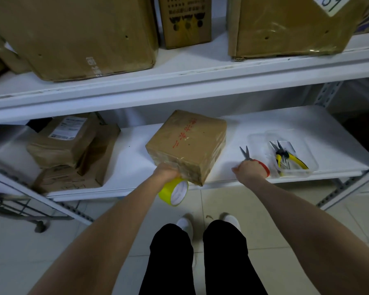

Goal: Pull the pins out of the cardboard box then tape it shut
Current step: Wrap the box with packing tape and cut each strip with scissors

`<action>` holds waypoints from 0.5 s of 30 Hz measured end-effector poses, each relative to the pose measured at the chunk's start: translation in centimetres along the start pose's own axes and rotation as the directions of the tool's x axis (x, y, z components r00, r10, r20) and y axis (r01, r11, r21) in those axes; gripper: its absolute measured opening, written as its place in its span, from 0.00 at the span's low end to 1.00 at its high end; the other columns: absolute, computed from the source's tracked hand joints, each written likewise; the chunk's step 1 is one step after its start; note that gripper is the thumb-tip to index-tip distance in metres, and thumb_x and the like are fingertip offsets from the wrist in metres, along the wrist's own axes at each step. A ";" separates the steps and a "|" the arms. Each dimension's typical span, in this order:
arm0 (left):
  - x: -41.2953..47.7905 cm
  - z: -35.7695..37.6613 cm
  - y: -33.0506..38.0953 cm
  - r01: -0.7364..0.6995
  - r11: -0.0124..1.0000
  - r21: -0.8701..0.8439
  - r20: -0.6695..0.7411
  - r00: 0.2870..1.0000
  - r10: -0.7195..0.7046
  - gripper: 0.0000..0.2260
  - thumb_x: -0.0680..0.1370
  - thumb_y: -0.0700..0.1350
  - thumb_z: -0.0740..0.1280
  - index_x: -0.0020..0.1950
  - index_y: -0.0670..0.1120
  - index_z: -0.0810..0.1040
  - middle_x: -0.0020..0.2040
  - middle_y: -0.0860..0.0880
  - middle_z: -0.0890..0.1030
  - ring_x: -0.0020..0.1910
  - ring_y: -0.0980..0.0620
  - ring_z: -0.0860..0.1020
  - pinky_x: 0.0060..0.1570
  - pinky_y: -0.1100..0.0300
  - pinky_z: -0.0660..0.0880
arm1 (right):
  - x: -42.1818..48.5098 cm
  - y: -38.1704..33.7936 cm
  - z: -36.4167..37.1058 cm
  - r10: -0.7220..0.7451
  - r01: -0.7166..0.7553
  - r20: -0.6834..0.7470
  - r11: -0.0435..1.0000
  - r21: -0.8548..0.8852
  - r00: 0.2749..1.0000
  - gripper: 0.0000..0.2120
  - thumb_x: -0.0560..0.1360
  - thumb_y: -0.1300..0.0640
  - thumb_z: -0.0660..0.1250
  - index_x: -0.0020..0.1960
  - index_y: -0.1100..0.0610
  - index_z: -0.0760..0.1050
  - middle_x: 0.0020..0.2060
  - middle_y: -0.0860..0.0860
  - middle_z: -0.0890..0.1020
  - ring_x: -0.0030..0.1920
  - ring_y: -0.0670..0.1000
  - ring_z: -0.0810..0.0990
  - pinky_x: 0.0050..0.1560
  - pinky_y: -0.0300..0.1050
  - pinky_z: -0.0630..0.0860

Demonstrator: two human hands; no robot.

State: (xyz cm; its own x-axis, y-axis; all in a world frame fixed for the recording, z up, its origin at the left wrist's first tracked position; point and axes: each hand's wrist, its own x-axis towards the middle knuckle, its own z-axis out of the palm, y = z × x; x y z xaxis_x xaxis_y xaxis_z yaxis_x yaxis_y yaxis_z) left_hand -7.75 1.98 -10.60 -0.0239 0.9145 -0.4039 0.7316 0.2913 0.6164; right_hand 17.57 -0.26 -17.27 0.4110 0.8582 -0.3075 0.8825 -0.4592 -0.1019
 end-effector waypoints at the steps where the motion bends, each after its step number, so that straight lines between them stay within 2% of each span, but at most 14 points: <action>1: 0.1 0.0 -0.1 0.001 1.000 0.007 0.002 1.000 -0.001 0.11 0.76 0.38 0.66 0.58 0.37 0.78 0.61 0.41 0.78 0.62 0.45 0.75 0.54 0.58 0.70 | 0.1 -0.1 0.0 0.024 -0.024 0.001 1.000 0.006 1.000 0.21 0.74 0.46 0.60 0.58 0.59 0.78 0.49 0.54 0.80 0.48 0.54 0.78 0.41 0.44 0.74; 4: 0.5 0.0 -0.3 0.006 1.000 0.026 0.018 1.000 -0.007 0.12 0.76 0.38 0.66 0.58 0.38 0.78 0.60 0.41 0.78 0.62 0.44 0.75 0.60 0.56 0.71 | 0.2 -0.6 0.1 0.084 -0.082 -0.030 0.996 0.044 0.996 0.29 0.72 0.49 0.65 0.67 0.64 0.67 0.56 0.58 0.73 0.57 0.56 0.74 0.51 0.48 0.76; 6: 1.0 0.1 -0.8 0.033 0.999 0.012 0.034 0.999 -0.033 0.09 0.75 0.38 0.67 0.54 0.40 0.79 0.55 0.42 0.79 0.56 0.46 0.77 0.58 0.56 0.72 | 0.3 -0.9 0.1 0.083 -0.078 -0.055 0.993 0.090 0.995 0.30 0.74 0.51 0.63 0.70 0.66 0.63 0.59 0.59 0.70 0.61 0.57 0.72 0.55 0.51 0.75; 9: 1.3 0.3 -1.0 0.056 0.998 -0.012 0.056 0.997 -0.055 0.04 0.74 0.38 0.68 0.48 0.43 0.77 0.49 0.45 0.78 0.49 0.49 0.75 0.52 0.57 0.72 | 0.4 -0.9 0.0 0.103 -0.093 -0.073 0.986 0.136 0.992 0.27 0.76 0.48 0.58 0.69 0.66 0.64 0.58 0.59 0.72 0.59 0.57 0.73 0.53 0.52 0.74; 12: 1.3 0.1 -0.9 0.049 0.998 -0.027 0.061 0.997 -0.047 0.06 0.74 0.39 0.68 0.51 0.43 0.79 0.49 0.47 0.77 0.49 0.50 0.74 0.50 0.60 0.70 | 0.6 -0.9 0.3 0.143 -0.134 -0.049 0.979 0.150 0.988 0.27 0.78 0.48 0.57 0.68 0.67 0.66 0.58 0.60 0.74 0.59 0.57 0.74 0.55 0.50 0.74; 15: 1.4 -0.1 -1.1 0.051 0.997 -0.057 0.058 0.997 -0.048 0.07 0.74 0.40 0.69 0.51 0.44 0.80 0.50 0.48 0.78 0.50 0.50 0.74 0.52 0.61 0.70 | 0.3 -1.1 0.2 0.190 -0.174 -0.079 0.969 0.176 0.979 0.23 0.81 0.53 0.55 0.68 0.69 0.63 0.61 0.61 0.71 0.61 0.58 0.72 0.56 0.48 0.72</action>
State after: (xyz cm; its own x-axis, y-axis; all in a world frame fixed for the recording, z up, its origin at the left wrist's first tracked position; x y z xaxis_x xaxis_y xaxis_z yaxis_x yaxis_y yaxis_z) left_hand -8.66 3.02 -11.78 -0.0192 0.8816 -0.4717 0.6890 0.3535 0.6327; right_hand 16.68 0.50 -17.43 0.5881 0.7706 -0.2456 0.7432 -0.6347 -0.2115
